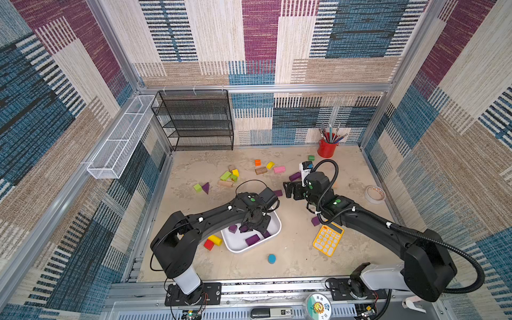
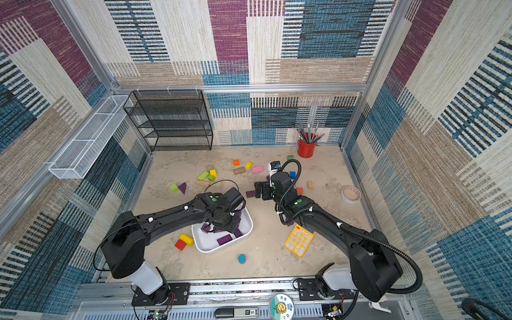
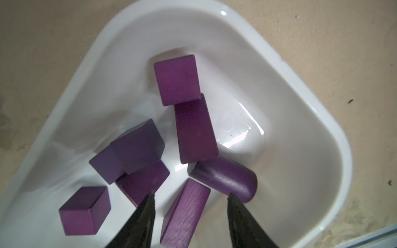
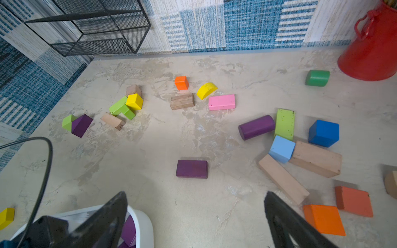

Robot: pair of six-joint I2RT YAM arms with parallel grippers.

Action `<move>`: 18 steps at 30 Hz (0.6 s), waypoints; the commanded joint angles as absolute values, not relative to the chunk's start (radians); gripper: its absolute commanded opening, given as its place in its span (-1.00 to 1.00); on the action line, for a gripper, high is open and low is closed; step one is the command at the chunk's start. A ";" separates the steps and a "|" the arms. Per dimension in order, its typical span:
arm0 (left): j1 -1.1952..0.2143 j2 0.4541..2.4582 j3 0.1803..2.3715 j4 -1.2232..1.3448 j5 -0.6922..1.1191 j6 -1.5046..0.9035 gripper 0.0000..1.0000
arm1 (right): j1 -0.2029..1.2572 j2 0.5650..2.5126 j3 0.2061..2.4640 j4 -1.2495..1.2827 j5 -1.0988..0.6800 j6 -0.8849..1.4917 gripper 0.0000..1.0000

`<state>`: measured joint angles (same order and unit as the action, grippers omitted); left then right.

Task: Pick purple bricks into the storage bin
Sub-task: Place the building block in the storage box.

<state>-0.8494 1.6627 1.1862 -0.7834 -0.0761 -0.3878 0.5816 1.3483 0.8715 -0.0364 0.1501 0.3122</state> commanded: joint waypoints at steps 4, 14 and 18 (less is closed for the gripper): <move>-0.850 1.634 1.216 -0.839 -0.067 -0.338 0.26 | 0.581 1.376 0.903 0.010 0.207 0.265 0.99; -0.837 1.606 1.282 -0.915 -0.058 -0.305 0.46 | 0.581 1.378 0.898 0.057 0.245 0.218 0.99; -0.814 1.608 1.294 -0.935 -0.053 -0.307 0.50 | 0.581 1.369 0.884 0.066 0.258 0.211 0.99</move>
